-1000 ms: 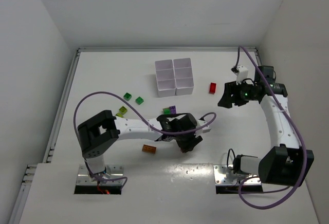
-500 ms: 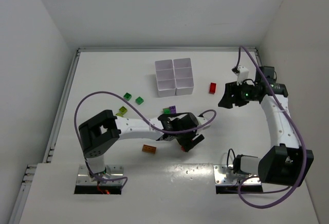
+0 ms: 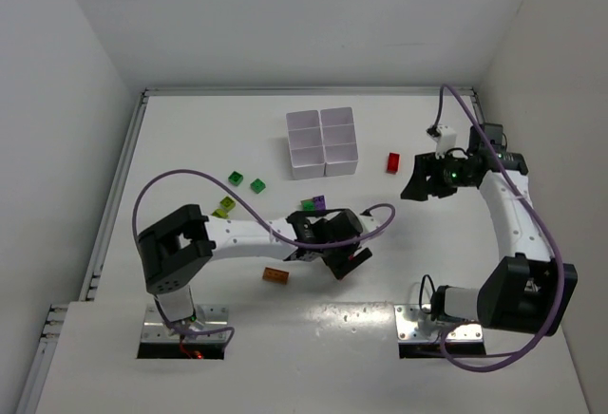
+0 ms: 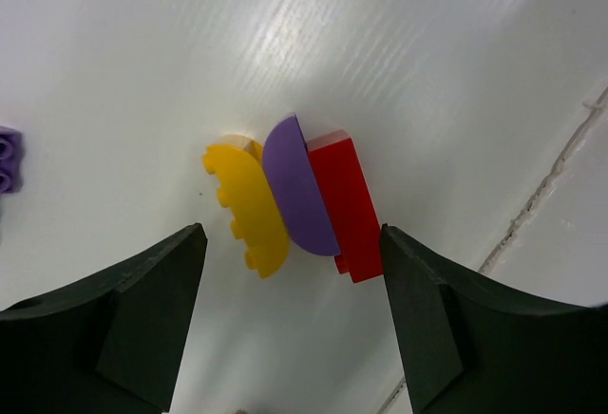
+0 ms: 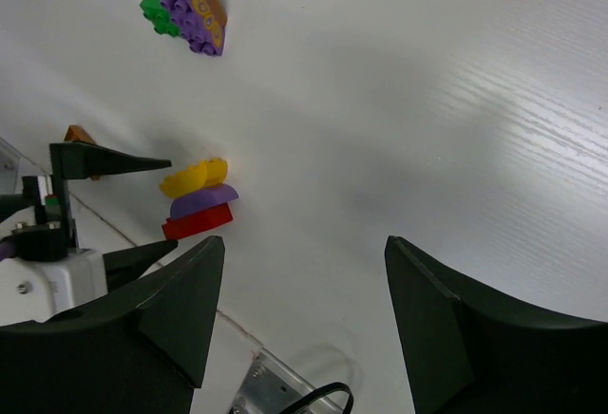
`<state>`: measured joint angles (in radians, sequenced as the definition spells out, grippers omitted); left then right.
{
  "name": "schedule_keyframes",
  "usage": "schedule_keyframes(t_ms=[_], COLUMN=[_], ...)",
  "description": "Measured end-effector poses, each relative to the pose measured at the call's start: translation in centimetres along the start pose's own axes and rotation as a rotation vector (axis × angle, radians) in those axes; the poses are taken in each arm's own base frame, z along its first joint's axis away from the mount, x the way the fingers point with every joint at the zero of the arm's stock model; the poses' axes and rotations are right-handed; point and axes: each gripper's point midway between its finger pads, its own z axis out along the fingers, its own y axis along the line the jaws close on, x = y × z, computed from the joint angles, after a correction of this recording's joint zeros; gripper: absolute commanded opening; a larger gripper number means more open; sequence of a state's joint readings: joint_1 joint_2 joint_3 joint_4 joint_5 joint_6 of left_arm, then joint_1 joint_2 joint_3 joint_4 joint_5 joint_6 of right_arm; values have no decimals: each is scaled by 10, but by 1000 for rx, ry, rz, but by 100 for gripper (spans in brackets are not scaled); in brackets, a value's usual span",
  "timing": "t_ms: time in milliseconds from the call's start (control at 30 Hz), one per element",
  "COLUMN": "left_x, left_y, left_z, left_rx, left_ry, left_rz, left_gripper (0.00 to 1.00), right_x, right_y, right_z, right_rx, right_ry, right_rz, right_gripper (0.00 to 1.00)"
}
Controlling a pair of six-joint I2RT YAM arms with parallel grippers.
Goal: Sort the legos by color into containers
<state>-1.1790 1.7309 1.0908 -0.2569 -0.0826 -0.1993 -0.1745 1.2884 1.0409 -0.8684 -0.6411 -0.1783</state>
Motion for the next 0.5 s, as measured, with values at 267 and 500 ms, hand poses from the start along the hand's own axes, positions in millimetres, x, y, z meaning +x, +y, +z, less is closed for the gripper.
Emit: schedule_keyframes(t_ms=[267, 500], left_x=[20, 15], left_y=[-12, -13], left_z=[14, 22], left_rx=[64, 78], left_ry=[71, 62], left_rz=[-10, -28], left_gripper=[78, 53], right_x=[1, 0], right_y=[0, 1], right_z=[1, 1], right_rx=[-4, -4], right_ry=[3, 3], right_rz=[5, 22], right_gripper=[70, 70])
